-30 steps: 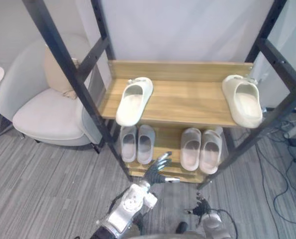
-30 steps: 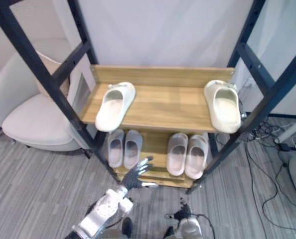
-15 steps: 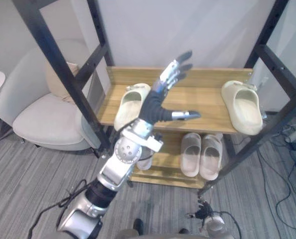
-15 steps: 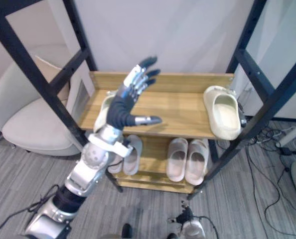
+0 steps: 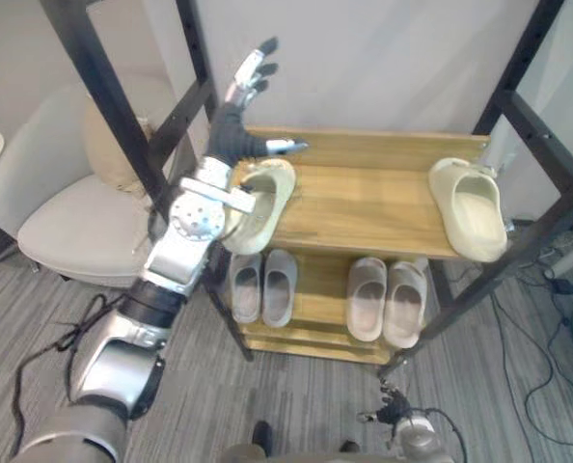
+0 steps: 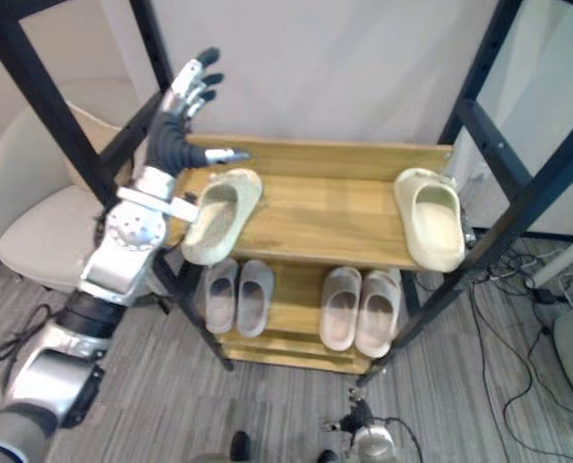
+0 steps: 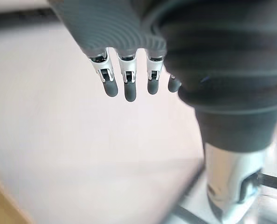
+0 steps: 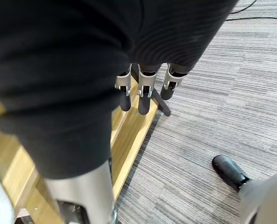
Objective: Organize the slippers on the shoe rack
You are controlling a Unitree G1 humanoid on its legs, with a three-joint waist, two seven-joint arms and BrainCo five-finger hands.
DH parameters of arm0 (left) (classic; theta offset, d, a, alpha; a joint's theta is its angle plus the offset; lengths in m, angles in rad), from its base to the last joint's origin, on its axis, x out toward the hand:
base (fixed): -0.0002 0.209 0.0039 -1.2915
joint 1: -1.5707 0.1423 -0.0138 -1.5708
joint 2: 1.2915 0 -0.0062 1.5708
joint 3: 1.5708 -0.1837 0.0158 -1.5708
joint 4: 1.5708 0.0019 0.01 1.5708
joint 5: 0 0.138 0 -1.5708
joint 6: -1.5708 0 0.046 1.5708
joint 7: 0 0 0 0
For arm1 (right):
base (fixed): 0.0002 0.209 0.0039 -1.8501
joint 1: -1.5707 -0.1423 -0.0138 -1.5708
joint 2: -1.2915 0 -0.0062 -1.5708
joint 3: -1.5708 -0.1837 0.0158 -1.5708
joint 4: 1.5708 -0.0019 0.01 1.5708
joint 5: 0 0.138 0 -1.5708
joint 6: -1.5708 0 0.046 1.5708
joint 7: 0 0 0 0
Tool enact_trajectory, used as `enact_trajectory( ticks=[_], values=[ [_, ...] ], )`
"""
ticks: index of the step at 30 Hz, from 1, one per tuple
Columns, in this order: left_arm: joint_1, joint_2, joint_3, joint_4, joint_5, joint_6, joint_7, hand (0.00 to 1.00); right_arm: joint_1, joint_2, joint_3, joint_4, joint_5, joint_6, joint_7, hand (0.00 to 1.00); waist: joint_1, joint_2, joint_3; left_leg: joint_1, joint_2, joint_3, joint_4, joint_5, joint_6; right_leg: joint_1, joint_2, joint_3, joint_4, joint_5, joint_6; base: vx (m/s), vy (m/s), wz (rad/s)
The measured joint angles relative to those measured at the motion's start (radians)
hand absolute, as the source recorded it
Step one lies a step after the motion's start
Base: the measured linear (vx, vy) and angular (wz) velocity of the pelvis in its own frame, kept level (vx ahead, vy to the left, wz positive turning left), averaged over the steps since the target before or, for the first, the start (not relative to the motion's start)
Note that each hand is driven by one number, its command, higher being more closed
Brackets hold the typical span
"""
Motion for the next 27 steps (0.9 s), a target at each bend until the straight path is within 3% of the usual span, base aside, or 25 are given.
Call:
enact_trajectory(
  ticks=[8, 27],
  values=[
    [-0.005, 0.083, 0.018, 0.023, 0.062, 0.021, -0.006, 0.0, 0.039, 0.007, -0.008, -0.058, 0.017, 0.002, 0.007, 0.0, 0.006, -0.007, 0.004, -0.007, -0.002, 0.013, -0.004, -0.001, 0.001, -0.027, -0.011, 0.019, 0.022, -0.006, 0.002, 0.04, 0.021, -0.06],
    [-0.025, 0.051, 0.014, 0.147, 0.196, 0.079, -0.029, 0.0, 0.12, 0.032, -0.034, -0.159, 0.017, 0.006, 0.006, 0.0, 0.011, -0.013, 0.006, -0.065, 0.012, 0.052, 0.0, -0.002, 0.0, -0.182, -0.046, 0.063, 0.212, -0.084, -0.011, 0.0, -0.005, -0.06]
  ],
)
